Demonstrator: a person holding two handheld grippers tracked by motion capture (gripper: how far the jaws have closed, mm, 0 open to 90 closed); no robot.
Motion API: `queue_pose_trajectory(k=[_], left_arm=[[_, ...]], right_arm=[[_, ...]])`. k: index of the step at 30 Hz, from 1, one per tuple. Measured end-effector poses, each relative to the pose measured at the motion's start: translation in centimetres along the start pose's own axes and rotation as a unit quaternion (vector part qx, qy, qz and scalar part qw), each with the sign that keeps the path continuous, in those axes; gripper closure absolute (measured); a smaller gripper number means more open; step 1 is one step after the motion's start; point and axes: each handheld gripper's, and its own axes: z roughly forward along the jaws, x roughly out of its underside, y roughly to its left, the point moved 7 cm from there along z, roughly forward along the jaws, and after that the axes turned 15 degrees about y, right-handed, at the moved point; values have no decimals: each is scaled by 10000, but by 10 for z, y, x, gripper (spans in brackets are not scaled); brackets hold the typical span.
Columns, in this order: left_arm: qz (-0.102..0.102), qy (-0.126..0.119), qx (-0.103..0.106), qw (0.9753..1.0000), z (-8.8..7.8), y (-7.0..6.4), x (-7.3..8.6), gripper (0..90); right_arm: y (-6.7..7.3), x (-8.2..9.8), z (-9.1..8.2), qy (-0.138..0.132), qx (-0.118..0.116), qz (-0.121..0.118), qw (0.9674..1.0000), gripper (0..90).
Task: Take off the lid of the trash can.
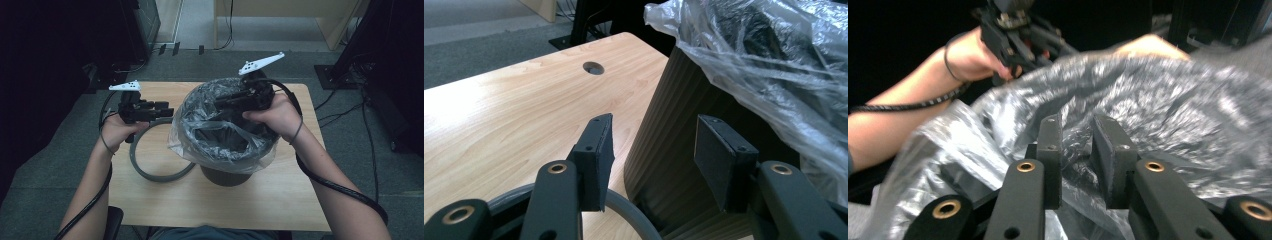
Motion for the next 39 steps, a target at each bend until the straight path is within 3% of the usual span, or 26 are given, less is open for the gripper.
queue_pose_trajectory(k=[7,11,14,18,21,24,28,33,36,39], left_arm=[[-38,39,-23,10000,2,5,7,483],[-57,36,-28,10000,3,8,9,479],[-57,66,-37,10000,4,9,11,476],[-44,73,-66,9999,6,13,14,471],[-13,52,-77,10000,8,16,16,465],[-25,47,-112,9999,12,21,20,453],[-79,87,-137,9998,14,26,24,441],[-116,63,-167,9998,15,29,27,430],[-119,95,-180,9997,15,30,28,428],[-110,117,-192,9997,16,30,30,426]], right_arm=[[-12,1,28,607,51,144,9980,632],[-24,-2,43,720,164,348,9967,437],[-34,-4,55,736,308,670,9946,310],[-44,-4,69,679,627,590,9940,210],[-50,-1,76,723,830,483,9928,210],[-51,0,76,709,820,392,9933,209],[-47,-2,69,591,852,369,9939,213],[-32,-8,47,477,812,264,9952,215],[-19,-8,39,381,614,323,9969,216],[-3,-2,46,485,314,317,9978,235]])
